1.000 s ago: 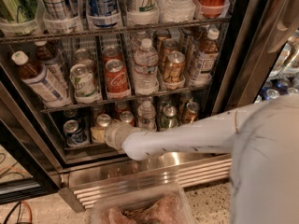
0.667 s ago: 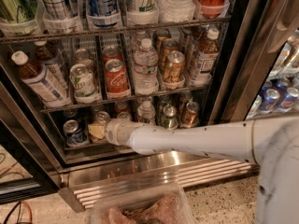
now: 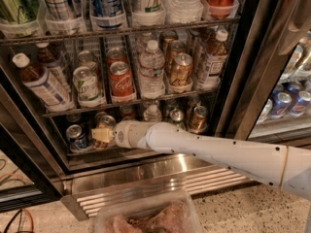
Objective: Pick orange can from bottom shelf of fridge
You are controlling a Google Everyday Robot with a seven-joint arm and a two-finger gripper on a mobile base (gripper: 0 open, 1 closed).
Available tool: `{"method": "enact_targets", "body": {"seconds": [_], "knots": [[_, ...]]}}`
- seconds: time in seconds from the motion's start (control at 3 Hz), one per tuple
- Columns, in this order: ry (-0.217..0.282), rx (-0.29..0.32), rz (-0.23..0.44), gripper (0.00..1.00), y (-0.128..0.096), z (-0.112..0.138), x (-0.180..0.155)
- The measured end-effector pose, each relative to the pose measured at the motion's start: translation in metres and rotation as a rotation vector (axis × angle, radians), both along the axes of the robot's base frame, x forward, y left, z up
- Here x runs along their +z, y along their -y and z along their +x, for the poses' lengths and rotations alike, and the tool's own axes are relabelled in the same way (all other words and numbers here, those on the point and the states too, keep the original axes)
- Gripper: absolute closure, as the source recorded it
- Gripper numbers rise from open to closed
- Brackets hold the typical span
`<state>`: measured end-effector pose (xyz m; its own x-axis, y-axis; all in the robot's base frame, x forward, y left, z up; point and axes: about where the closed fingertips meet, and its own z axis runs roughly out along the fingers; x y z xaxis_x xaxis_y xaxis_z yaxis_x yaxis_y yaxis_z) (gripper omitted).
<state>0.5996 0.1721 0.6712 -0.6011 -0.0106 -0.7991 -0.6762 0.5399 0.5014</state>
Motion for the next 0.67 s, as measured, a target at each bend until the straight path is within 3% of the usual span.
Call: {"method": "enact_targets", "body": {"seconds": [0.33,0.67], "knots": [[-0.012,0.018,-0.011,1.00,-0.0014,-0.0052,-0.0033],[-0.057,0.024,0.002,1.00,0.0015,-0.0131,-0.0079]]}}
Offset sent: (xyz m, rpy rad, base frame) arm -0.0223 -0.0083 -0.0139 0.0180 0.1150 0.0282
